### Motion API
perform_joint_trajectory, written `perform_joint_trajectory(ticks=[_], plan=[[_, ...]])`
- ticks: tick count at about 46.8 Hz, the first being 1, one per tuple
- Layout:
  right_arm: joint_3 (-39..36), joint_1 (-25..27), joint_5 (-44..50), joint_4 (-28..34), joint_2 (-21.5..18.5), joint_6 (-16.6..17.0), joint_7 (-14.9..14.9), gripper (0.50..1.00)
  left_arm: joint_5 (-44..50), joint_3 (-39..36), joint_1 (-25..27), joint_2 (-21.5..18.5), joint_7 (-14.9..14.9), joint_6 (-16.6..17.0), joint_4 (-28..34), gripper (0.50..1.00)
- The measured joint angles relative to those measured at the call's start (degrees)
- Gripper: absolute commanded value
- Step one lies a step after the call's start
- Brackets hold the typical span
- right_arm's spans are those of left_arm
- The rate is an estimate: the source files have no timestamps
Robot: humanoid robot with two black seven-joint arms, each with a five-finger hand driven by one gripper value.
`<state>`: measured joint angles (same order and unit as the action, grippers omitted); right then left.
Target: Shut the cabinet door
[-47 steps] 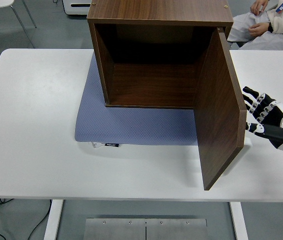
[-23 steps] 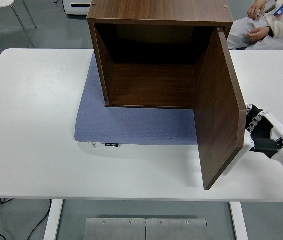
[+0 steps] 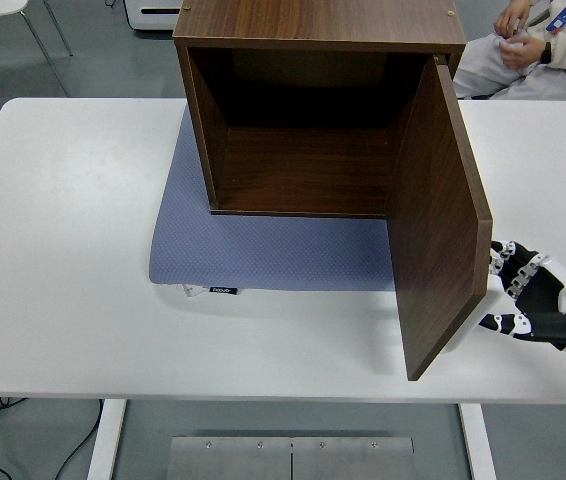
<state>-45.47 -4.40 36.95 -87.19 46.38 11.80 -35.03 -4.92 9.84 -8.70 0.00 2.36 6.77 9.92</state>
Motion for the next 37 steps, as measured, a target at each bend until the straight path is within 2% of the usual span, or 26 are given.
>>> perform_joint_trajectory(ticks=[13,24,37], plan=[[0.04,1.89,4.27,-2.81,0.32,2.30,0.02,1.000,0.00,0.00,0.00,0.00,0.00,0.00,-0.01,1.000],[0.04,1.82,6.17,-6.46,-0.43,2.37,0.04,1.000,0.00,0.00,0.00,0.00,0.01,0.00,0.00,1.000],[0.04,1.67,6.64,-6.81,-1.87,2.27,0.04,1.000,0.00,0.00,0.00,0.00,0.01,0.00,-0.02,1.000]])
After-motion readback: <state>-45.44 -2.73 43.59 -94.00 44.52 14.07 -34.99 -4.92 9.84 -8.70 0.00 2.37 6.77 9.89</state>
